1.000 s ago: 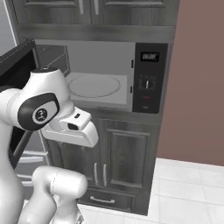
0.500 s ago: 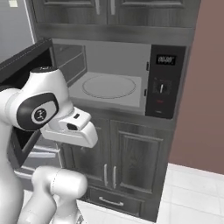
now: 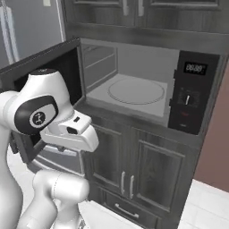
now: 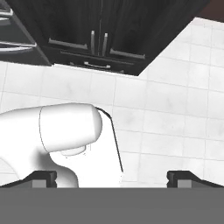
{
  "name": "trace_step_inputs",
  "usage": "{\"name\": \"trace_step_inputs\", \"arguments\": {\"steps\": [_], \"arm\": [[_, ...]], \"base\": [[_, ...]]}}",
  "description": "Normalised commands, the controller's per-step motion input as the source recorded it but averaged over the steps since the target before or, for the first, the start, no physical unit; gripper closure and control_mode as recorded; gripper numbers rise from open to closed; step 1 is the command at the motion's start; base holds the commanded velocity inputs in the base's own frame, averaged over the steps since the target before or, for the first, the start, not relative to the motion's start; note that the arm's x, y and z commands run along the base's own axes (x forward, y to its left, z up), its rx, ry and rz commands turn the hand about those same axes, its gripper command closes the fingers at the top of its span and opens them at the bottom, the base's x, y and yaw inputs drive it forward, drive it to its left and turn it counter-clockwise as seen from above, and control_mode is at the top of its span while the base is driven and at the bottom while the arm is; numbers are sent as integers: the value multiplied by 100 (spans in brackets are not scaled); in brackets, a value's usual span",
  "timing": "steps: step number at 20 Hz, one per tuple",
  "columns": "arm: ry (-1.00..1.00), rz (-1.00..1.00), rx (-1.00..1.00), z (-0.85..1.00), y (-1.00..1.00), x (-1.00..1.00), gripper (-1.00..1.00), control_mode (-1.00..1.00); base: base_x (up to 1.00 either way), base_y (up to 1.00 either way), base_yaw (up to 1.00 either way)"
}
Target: Place the sponge inside the microwave to prepare for sanitizing.
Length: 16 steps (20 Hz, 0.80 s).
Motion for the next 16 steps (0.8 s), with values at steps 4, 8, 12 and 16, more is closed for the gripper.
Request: {"name": "trace_step_inputs", "arguments": {"steps": [4,8,12,16], "arm": [[0,0,0,0,0,0,-100,100],[0,0,0,0,0,0,-100,100],[0,0,0,0,0,0,-100,100],[0,0,0,0,0,0,-100,100]], "base": [[-3,-48,42],[-15,-32,47],[-13,-14,52],[-16,-1,55]]}}
